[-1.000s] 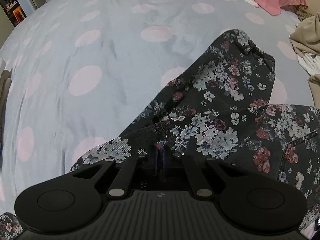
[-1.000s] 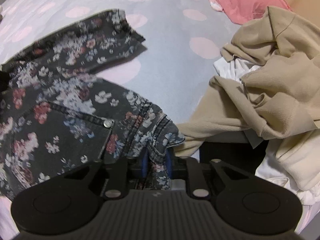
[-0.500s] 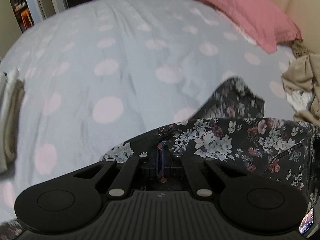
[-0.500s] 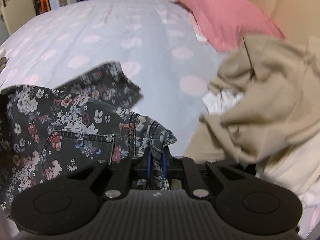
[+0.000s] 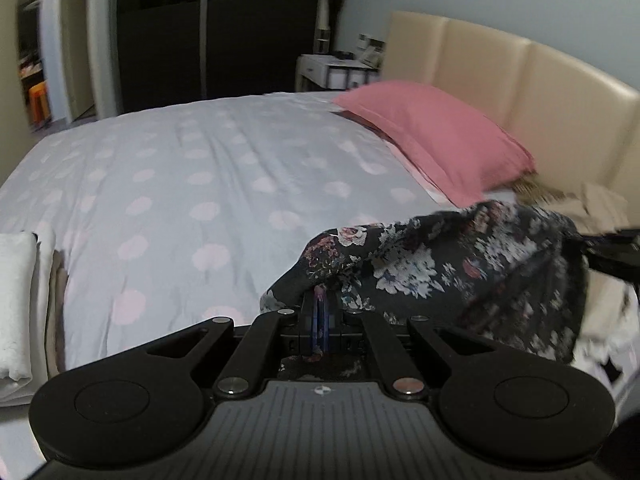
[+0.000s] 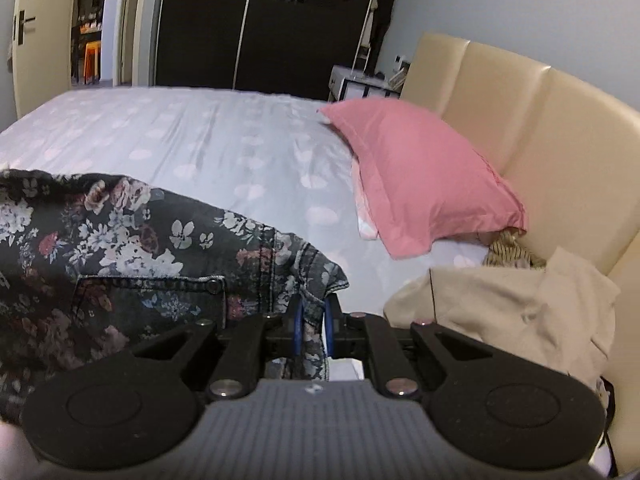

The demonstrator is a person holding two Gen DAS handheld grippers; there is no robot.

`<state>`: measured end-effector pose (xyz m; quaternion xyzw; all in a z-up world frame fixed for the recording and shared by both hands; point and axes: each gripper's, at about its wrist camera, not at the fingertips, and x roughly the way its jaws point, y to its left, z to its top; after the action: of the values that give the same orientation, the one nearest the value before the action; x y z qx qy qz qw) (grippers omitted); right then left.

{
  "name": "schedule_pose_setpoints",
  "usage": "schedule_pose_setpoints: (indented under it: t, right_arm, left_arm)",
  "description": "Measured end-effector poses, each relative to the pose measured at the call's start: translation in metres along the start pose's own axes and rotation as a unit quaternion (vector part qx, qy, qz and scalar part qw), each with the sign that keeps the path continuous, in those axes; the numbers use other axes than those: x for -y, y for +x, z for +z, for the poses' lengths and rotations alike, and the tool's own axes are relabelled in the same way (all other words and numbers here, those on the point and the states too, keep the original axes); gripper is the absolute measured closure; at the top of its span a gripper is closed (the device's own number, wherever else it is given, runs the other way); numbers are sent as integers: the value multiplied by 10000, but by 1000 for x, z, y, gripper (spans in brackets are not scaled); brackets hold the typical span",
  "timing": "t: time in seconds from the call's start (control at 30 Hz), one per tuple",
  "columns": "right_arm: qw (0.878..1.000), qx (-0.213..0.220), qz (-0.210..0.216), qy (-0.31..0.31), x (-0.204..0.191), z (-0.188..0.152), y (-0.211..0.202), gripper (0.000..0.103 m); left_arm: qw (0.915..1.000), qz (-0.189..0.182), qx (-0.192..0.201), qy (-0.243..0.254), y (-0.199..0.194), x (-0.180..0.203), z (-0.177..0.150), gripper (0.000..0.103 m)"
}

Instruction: Fold clothes

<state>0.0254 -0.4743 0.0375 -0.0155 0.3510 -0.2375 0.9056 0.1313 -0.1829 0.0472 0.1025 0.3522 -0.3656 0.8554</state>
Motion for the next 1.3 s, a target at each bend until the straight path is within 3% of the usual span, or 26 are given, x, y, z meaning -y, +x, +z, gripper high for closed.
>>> schedule_pose_setpoints:
  t: [0.3, 0.5, 0.63, 0.83, 0.93, 1.0, 1.03, 1.13, 1.3]
  right_arm:
    - [9904, -1286, 512, 18, 0, -84, -15, 90]
    - [9826, -1727, 629, -259, -13, -107, -13, 90]
    - [9779, -1867, 759, -561, -26, -109, -11, 90]
    - [9525, -2543, 1317, -1041, -43, -135, -12, 90]
    - [9431, -2789, 1403, -1142, -49, -149, -18, 87]
    - [9419, -2813, 1413, -1174, -48, -151, -25, 79]
    - [9415, -2812, 1421, -1195, -47, -152, -30, 77]
    - [9423, -2743, 1447, -1261, -40, -145, -46, 75]
    - [9493, -2525, 1435, -1204, -24, -121, -63, 72]
  left_arm:
    - [9926, -371, -1110, 311, -6, 9, -76, 102]
    - [9827, -405, -1722, 554, -1, 14, -118, 102]
    - [9688, -494, -2316, 734, 6, 14, -146, 102]
    - [9386, -436, -3212, 1182, 18, 17, -197, 103]
    - [9321, -424, -3394, 1188, 22, 15, -208, 103]
    - [9334, -516, -3365, 1136, 18, 12, -205, 103]
    - [9353, -575, -3310, 1107, 14, 10, -202, 103]
    - [9416, -645, -3104, 1133, 2, 5, -184, 89]
    - [9551, -628, -2618, 1241, 2, 1, -142, 84]
